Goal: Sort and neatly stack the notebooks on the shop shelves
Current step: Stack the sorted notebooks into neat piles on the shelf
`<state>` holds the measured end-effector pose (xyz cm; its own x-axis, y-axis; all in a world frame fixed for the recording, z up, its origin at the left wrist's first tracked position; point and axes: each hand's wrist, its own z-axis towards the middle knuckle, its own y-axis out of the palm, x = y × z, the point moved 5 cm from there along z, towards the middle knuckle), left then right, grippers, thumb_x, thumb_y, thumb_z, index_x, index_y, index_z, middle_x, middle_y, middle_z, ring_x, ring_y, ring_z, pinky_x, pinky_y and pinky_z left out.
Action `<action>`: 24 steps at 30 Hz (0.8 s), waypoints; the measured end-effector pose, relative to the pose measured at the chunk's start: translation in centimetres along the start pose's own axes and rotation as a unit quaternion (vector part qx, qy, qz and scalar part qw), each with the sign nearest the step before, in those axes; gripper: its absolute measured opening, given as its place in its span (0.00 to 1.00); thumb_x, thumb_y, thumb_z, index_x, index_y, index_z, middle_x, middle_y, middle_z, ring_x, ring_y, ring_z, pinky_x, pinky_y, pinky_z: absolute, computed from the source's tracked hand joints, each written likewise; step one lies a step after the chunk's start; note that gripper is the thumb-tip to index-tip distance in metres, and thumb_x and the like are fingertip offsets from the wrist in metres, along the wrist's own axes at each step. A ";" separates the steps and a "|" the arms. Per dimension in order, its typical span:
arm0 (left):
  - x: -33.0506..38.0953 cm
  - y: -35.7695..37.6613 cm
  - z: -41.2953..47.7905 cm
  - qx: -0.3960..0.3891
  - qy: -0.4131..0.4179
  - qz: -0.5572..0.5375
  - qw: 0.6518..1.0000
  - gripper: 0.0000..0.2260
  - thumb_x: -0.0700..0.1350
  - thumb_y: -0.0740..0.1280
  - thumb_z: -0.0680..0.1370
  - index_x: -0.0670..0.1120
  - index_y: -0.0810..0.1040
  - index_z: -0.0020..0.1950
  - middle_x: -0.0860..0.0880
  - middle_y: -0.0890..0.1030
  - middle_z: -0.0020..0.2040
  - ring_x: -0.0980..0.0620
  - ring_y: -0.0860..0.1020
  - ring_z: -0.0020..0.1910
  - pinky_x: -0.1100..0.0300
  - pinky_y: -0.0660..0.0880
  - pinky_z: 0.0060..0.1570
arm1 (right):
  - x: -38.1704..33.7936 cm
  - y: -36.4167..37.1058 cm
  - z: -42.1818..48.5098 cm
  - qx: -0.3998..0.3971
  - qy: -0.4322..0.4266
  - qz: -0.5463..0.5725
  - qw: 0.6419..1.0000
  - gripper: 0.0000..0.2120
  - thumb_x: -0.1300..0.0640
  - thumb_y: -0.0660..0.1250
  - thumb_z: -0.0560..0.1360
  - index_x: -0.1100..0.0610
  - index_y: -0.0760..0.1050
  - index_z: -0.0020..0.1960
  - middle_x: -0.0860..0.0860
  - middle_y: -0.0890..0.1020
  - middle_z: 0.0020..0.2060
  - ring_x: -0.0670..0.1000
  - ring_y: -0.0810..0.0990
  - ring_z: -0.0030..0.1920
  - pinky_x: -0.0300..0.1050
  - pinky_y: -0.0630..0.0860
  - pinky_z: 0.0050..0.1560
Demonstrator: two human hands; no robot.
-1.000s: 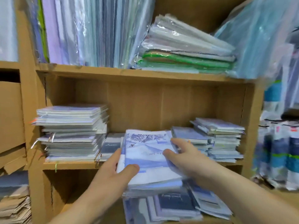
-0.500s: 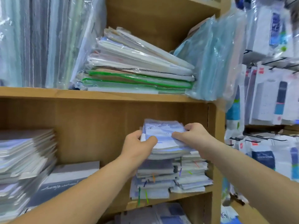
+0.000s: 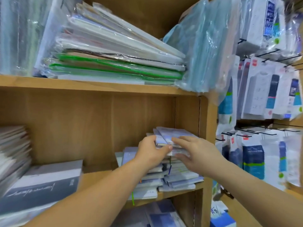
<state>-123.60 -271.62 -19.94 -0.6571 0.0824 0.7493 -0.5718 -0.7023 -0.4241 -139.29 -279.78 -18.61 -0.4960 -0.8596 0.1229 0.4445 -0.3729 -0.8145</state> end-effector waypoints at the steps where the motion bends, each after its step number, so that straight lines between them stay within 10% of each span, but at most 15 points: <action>1: 0.0 0.5 0.4 -0.014 -0.014 0.021 1.000 0.11 0.55 0.76 0.74 0.50 0.83 0.51 0.56 0.84 0.44 0.56 0.81 0.44 0.58 0.78 0.44 | 0.5 0.5 0.3 0.005 -0.001 -0.026 1.000 0.22 0.42 0.62 0.81 0.43 0.68 0.74 0.46 0.79 0.62 0.52 0.79 0.61 0.51 0.80 0.52; 5: -0.6 0.4 1.3 -0.109 -0.066 0.087 0.988 0.25 0.60 0.71 0.78 0.48 0.76 0.69 0.46 0.81 0.63 0.44 0.79 0.61 0.45 0.77 0.63 | 1.3 2.3 1.8 0.027 0.013 -0.075 0.997 0.19 0.43 0.59 0.84 0.42 0.67 0.74 0.49 0.80 0.59 0.55 0.79 0.59 0.48 0.76 0.50; 10: -1.7 -3.7 -2.5 -0.052 0.004 0.085 0.995 0.11 0.48 0.71 0.79 0.51 0.75 0.60 0.52 0.78 0.55 0.52 0.77 0.55 0.54 0.75 0.63 | 0.1 2.7 1.9 0.031 0.087 -0.127 0.988 0.23 0.50 0.59 0.84 0.49 0.62 0.78 0.58 0.72 0.71 0.60 0.69 0.72 0.57 0.65 0.69; 16: -7.9 -10.1 -15.1 0.001 -0.011 -0.015 1.000 0.06 0.40 0.70 0.80 0.49 0.84 0.52 0.48 0.83 0.37 0.55 0.80 0.29 0.62 0.77 0.30 | -14.3 2.8 -4.2 0.174 -0.129 0.076 0.973 0.11 0.50 0.62 0.80 0.54 0.81 0.48 0.52 0.78 0.40 0.58 0.78 0.42 0.53 0.73 0.37; 19: -14.7 -12.1 -20.8 -0.038 -0.121 0.043 0.991 0.08 0.41 0.68 0.81 0.51 0.85 0.46 0.49 0.84 0.35 0.53 0.80 0.27 0.63 0.76 0.28 | -20.7 9.0 -6.8 -0.015 -0.185 0.133 0.974 0.14 0.44 0.58 0.79 0.49 0.77 0.43 0.47 0.80 0.38 0.54 0.81 0.41 0.49 0.74 0.35; 24: -29.0 -13.7 -29.8 -0.090 -0.351 0.111 0.925 0.08 0.42 0.64 0.71 0.43 0.82 0.37 0.51 0.82 0.34 0.52 0.80 0.35 0.60 0.74 0.37 | -25.4 23.5 -9.1 -0.392 -0.065 0.192 0.897 0.23 0.38 0.62 0.80 0.50 0.77 0.69 0.52 0.80 0.65 0.56 0.77 0.66 0.53 0.76 0.63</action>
<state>-111.33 -243.31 -50.95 -0.3229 -0.5747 0.7520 -0.5747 -0.5123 -0.6382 -123.01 -263.53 -45.98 -0.3042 -0.9249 -0.2282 -0.1228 0.2757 -0.9534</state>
